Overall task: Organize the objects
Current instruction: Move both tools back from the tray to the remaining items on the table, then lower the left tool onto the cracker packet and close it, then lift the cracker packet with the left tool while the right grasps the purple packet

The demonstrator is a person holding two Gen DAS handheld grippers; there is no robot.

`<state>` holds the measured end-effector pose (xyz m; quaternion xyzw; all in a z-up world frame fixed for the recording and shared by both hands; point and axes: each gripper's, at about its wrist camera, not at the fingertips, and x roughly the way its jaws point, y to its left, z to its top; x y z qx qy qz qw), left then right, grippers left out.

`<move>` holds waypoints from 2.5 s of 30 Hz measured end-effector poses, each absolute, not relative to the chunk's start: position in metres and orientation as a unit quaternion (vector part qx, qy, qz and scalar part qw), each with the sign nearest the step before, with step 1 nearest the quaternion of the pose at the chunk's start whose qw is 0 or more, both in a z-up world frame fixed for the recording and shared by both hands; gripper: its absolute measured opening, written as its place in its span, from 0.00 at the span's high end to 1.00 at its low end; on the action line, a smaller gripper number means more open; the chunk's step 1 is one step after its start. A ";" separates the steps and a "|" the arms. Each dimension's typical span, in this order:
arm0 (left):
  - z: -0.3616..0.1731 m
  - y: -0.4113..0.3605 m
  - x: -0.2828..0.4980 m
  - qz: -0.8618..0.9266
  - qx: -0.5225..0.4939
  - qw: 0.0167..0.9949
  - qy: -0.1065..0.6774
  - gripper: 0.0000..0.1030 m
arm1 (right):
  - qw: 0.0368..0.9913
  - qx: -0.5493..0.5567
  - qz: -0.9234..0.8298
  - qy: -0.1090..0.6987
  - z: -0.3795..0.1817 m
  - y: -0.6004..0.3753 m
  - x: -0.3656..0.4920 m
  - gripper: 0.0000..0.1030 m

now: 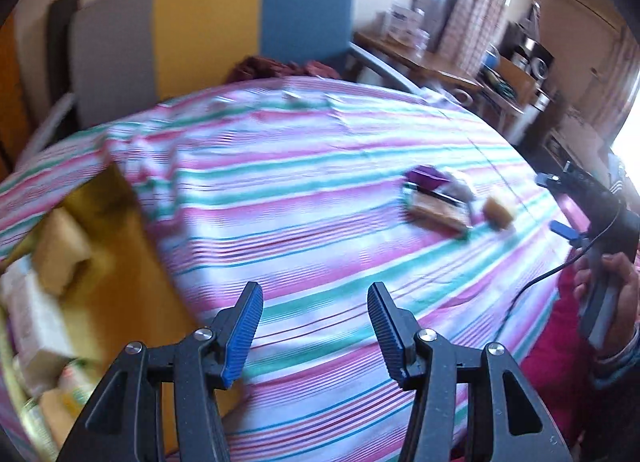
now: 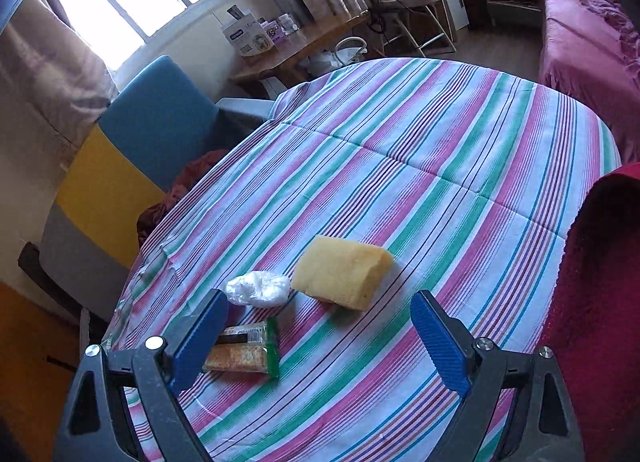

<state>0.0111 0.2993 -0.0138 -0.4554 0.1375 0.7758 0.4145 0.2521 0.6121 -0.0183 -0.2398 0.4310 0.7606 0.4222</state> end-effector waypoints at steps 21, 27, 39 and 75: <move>-0.090 0.514 0.005 0.673 -0.640 0.368 0.050 0.47 | 0.358 -0.243 0.763 0.480 -0.031 0.616 0.251 0.09; -0.093 0.537 0.007 0.696 -0.631 0.340 0.051 0.44 | 0.341 -0.248 0.757 0.499 -0.038 0.619 0.250 0.08; -0.083 0.560 0.018 0.719 -0.591 0.349 0.105 0.41 | 0.343 -0.258 0.750 0.502 -0.043 0.620 0.249 0.08; -0.094 0.358 0.048 0.750 -0.456 0.448 0.172 0.54 | 0.306 -0.328 0.797 0.404 -0.021 0.599 0.184 0.20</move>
